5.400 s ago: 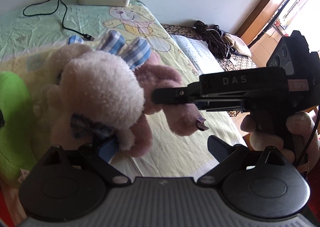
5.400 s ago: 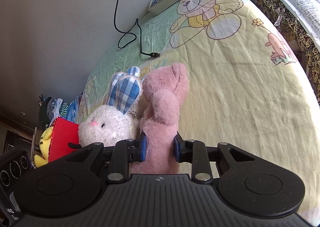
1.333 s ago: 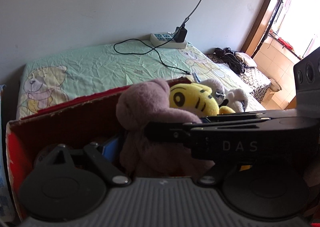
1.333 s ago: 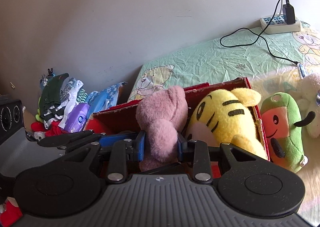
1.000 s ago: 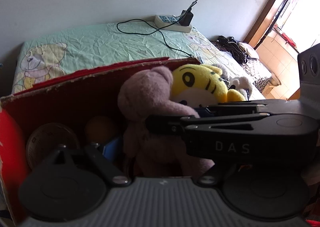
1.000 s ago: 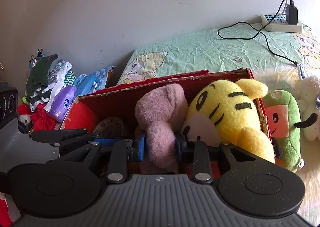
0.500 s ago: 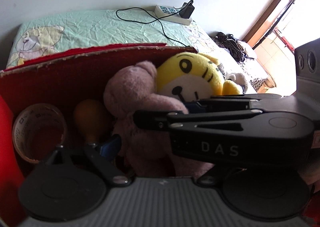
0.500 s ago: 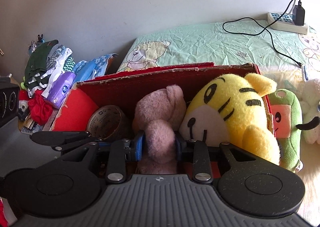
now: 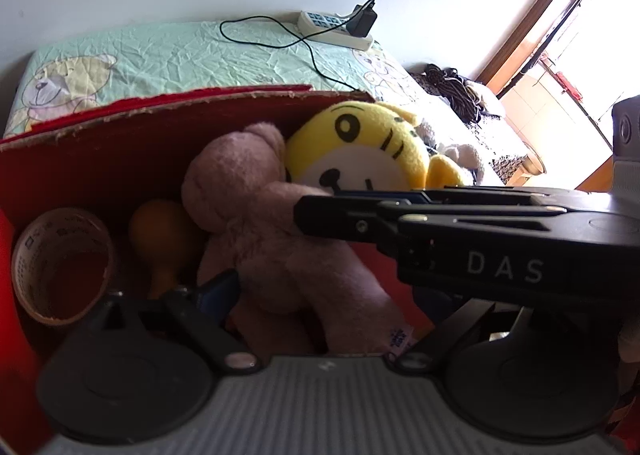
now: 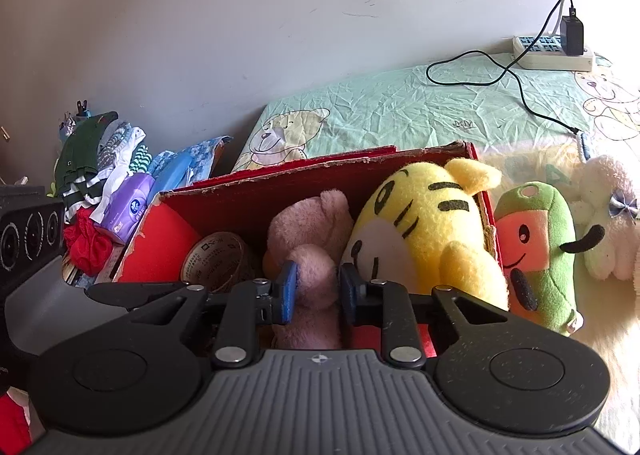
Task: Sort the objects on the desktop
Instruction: 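Lower the pink bear into the red box beside the tiger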
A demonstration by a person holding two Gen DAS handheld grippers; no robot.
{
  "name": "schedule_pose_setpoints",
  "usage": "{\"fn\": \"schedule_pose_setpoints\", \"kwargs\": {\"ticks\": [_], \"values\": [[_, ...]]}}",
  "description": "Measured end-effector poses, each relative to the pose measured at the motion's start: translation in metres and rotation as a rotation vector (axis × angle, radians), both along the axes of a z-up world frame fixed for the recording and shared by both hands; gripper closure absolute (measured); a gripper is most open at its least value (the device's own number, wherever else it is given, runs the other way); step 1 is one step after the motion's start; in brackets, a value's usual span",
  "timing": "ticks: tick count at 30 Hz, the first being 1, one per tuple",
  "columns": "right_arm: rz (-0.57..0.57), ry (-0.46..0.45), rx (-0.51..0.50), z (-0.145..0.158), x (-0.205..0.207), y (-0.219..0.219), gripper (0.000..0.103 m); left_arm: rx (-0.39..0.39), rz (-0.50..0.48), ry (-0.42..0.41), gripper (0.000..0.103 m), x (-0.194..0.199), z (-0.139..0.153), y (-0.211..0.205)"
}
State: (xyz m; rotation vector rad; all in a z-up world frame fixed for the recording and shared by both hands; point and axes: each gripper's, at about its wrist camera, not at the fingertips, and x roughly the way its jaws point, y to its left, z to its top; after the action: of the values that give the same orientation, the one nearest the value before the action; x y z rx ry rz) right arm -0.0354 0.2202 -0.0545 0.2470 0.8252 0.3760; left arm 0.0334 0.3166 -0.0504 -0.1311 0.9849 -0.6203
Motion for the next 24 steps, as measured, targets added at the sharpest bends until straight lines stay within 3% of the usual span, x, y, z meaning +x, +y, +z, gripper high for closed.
{"fn": "schedule_pose_setpoints", "kwargs": {"ticks": [24], "values": [[-0.053, -0.003, 0.011, 0.004, -0.024, -0.015, 0.078, 0.103, 0.024, -0.049, 0.006, -0.011, 0.009, -0.021]]}}
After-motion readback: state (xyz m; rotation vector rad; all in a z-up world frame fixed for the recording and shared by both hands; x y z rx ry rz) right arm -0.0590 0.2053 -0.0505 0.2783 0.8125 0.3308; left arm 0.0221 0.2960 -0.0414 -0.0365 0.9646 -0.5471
